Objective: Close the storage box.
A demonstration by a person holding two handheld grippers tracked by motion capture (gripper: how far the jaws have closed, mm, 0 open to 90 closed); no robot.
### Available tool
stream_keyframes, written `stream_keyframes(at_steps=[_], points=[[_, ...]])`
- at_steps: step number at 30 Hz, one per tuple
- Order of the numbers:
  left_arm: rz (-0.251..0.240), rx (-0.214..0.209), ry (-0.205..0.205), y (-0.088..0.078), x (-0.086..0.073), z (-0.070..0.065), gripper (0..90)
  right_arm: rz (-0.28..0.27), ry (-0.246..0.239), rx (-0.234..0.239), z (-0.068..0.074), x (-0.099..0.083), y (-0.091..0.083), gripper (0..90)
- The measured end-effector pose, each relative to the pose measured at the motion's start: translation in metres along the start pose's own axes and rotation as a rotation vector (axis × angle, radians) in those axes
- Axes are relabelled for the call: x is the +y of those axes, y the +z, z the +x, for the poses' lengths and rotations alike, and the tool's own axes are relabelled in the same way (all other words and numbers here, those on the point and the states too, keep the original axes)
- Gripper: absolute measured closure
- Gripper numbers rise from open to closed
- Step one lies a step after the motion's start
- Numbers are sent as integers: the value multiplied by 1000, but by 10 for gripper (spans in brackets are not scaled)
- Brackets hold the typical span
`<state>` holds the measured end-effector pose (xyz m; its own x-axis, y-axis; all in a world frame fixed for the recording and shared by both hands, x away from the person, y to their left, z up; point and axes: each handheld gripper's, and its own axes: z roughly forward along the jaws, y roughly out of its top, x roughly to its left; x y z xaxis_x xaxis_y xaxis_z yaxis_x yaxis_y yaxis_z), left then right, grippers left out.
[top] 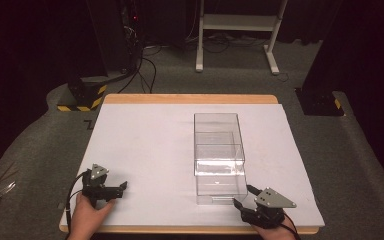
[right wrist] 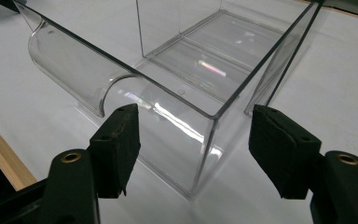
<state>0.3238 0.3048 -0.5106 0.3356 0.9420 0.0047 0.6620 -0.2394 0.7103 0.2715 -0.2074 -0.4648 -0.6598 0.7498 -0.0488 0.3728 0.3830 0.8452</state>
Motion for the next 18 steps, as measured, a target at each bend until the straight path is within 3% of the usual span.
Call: stream_keyframes(at_steps=[11, 18], points=[[0, 1, 2, 0, 0, 0, 7, -1, -2, -17, 2, 5, 8, 306], [1, 1, 3, 0, 0, 0, 7, -6, 10, -77, 0, 8, 15, 207]])
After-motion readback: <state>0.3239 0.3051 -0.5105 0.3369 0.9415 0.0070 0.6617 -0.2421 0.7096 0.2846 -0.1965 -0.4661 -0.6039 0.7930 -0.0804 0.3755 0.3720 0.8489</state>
